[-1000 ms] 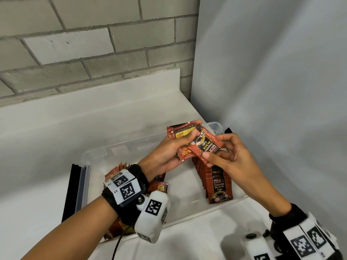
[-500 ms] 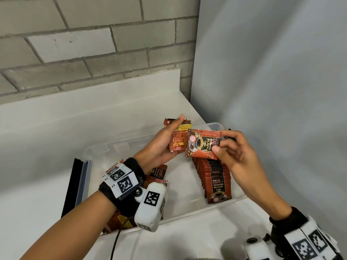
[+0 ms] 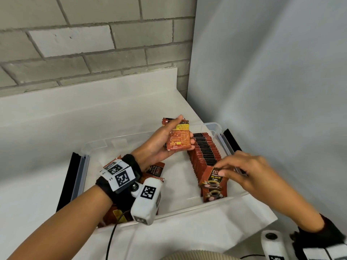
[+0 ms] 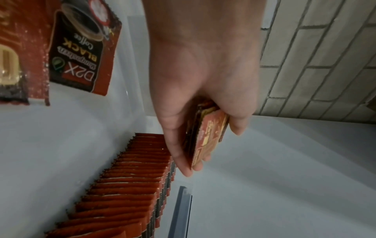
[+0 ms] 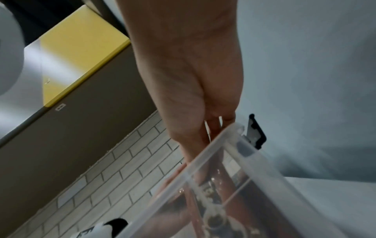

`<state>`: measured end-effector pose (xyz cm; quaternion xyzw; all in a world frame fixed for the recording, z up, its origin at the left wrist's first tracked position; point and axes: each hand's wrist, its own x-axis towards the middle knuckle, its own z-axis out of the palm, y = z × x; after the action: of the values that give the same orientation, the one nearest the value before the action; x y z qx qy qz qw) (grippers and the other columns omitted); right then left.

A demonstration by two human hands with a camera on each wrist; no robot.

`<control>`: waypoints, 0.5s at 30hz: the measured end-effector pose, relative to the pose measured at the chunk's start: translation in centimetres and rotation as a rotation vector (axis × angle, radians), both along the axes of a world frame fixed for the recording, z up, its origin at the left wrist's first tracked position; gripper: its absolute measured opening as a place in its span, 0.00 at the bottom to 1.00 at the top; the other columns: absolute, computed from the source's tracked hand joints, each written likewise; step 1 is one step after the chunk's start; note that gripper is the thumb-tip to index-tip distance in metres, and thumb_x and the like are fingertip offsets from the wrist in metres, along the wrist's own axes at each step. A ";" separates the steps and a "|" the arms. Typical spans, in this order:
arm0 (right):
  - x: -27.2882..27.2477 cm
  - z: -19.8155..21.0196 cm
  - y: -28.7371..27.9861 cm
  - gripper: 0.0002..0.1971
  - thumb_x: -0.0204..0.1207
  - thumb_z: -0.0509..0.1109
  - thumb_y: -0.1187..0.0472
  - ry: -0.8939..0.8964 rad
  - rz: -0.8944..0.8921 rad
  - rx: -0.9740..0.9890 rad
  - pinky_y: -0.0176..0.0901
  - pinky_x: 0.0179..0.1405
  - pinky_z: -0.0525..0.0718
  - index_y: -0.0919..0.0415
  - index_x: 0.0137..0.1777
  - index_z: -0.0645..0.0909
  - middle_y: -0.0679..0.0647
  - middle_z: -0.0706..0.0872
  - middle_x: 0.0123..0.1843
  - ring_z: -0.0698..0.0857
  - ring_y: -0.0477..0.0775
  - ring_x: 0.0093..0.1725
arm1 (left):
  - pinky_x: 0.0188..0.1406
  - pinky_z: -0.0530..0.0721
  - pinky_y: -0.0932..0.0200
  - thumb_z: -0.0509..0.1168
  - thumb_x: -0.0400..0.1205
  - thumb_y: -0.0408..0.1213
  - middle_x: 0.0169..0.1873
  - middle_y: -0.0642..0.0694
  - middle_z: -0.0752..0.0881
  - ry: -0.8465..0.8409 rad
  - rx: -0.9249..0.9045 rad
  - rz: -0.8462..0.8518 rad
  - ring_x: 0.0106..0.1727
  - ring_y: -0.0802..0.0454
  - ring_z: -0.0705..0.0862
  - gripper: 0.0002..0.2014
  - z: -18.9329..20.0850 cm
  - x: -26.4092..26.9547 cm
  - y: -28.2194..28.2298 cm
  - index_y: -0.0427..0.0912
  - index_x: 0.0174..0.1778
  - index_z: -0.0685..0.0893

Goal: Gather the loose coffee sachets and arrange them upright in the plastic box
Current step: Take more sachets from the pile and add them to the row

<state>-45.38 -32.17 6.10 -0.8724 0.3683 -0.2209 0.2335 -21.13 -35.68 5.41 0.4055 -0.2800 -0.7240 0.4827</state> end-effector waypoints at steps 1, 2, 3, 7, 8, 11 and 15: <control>-0.1 -0.2 0.0 0.08 0.70 0.78 0.61 0.062 0.048 -0.084 0.29 0.41 0.75 0.48 0.47 0.88 0.29 0.83 0.41 0.77 0.31 0.45 | 0.47 0.88 0.49 0.63 0.81 0.46 0.39 0.36 0.86 0.012 0.001 -0.005 0.38 0.43 0.87 0.13 0.1 0.0 0.1 0.40 0.53 0.81; 0.0 -0.5 -0.1 0.09 0.67 0.80 0.63 0.120 0.085 -0.137 0.31 0.42 0.71 0.50 0.45 0.87 0.29 0.81 0.40 0.73 0.31 0.43 | 0.48 0.88 0.48 0.63 0.81 0.44 0.39 0.36 0.85 0.031 0.003 -0.009 0.39 0.43 0.87 0.13 0.1 0.0 0.1 0.39 0.56 0.80; 0.0 -0.6 -0.1 0.11 0.65 0.82 0.63 0.169 0.107 -0.169 0.32 0.43 0.69 0.50 0.44 0.87 0.30 0.81 0.39 0.68 0.31 0.42 | 0.48 0.88 0.48 0.63 0.81 0.41 0.39 0.36 0.85 0.051 0.004 -0.011 0.39 0.43 0.87 0.14 0.1 0.0 0.1 0.38 0.60 0.79; 0.6 -0.9 -0.2 0.12 0.60 0.85 0.61 0.301 0.091 -0.218 0.29 0.43 0.64 0.49 0.40 0.86 0.37 0.84 0.36 0.60 0.34 0.42 | 0.49 0.88 0.47 0.57 0.81 0.30 0.38 0.35 0.85 0.061 -0.007 -0.030 0.39 0.42 0.88 0.24 -0.3 0.2 0.1 0.36 0.75 0.72; 0.7 -0.8 -0.2 0.12 0.60 0.85 0.61 0.324 0.081 -0.228 0.29 0.42 0.63 0.49 0.39 0.86 0.37 0.84 0.35 0.59 0.34 0.42 | 0.48 0.89 0.47 0.57 0.81 0.28 0.38 0.35 0.85 0.054 -0.009 -0.040 0.39 0.42 0.88 0.24 -0.3 0.2 0.1 0.36 0.76 0.73; 1.1 -0.3 -0.4 0.07 0.66 0.82 0.58 0.404 0.077 -0.218 0.28 0.42 0.61 0.49 0.41 0.87 0.36 0.82 0.37 0.61 0.38 0.39 | 0.48 0.89 0.47 0.56 0.82 0.26 0.40 0.35 0.87 0.042 -0.013 -0.053 0.40 0.41 0.89 0.22 -0.4 0.2 0.1 0.37 0.74 0.75; 1.1 -0.2 -0.8 0.08 0.76 0.72 0.50 0.519 0.123 -0.070 0.25 0.50 0.61 0.49 0.53 0.85 0.34 0.76 0.43 0.63 0.27 0.47 | 0.51 0.88 0.45 0.58 0.81 0.25 0.45 0.32 0.88 0.047 -0.039 -0.062 0.42 0.38 0.90 0.22 -0.4 0.3 0.3 0.36 0.73 0.76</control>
<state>-44.27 -32.94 5.93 -0.9280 0.3546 0.0122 0.1141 -20.86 -35.39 5.04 0.3701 -0.2952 -0.7423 0.4741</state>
